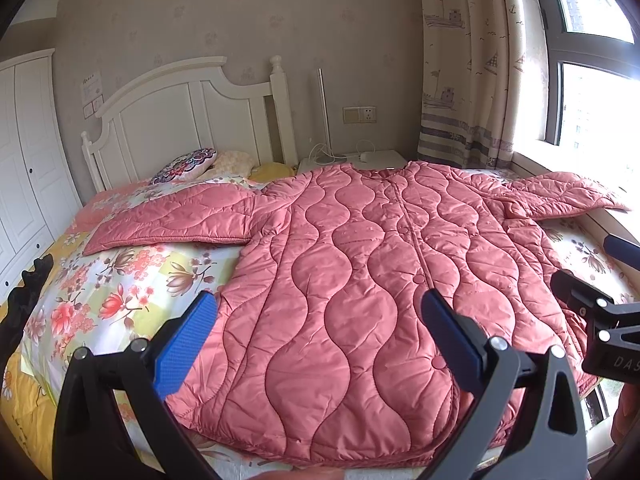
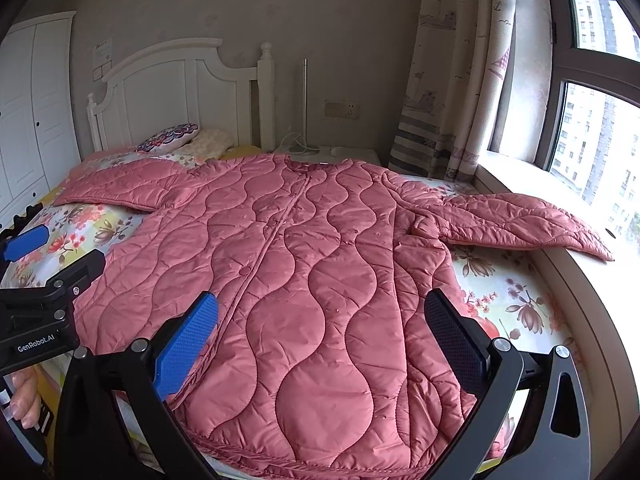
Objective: Fold large clothes
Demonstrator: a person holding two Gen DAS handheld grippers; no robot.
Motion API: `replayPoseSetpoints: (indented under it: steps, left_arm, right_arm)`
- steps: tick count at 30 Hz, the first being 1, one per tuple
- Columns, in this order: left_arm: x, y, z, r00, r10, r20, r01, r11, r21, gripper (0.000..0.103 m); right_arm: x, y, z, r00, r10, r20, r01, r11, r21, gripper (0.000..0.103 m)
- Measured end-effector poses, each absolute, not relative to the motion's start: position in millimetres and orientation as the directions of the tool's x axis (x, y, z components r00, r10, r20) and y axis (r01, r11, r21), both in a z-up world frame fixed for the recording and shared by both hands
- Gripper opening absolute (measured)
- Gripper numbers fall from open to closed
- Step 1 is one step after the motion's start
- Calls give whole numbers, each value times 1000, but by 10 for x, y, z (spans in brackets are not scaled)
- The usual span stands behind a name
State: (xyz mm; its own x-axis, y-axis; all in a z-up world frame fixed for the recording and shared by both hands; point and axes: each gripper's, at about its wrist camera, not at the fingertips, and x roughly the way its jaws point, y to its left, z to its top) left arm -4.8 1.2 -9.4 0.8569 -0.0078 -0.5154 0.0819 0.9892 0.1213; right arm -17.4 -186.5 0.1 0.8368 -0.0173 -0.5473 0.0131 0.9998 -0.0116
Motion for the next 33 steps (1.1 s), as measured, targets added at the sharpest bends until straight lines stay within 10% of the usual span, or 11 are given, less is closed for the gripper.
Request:
replayPoseSetpoints:
  steps: [33]
  left_arm:
    - [-54,93,-191,844,0,-536,70,991,110,101]
  right_arm:
    - [-167,-1812,-70,830,-10,-558,5,1000,-10,99]
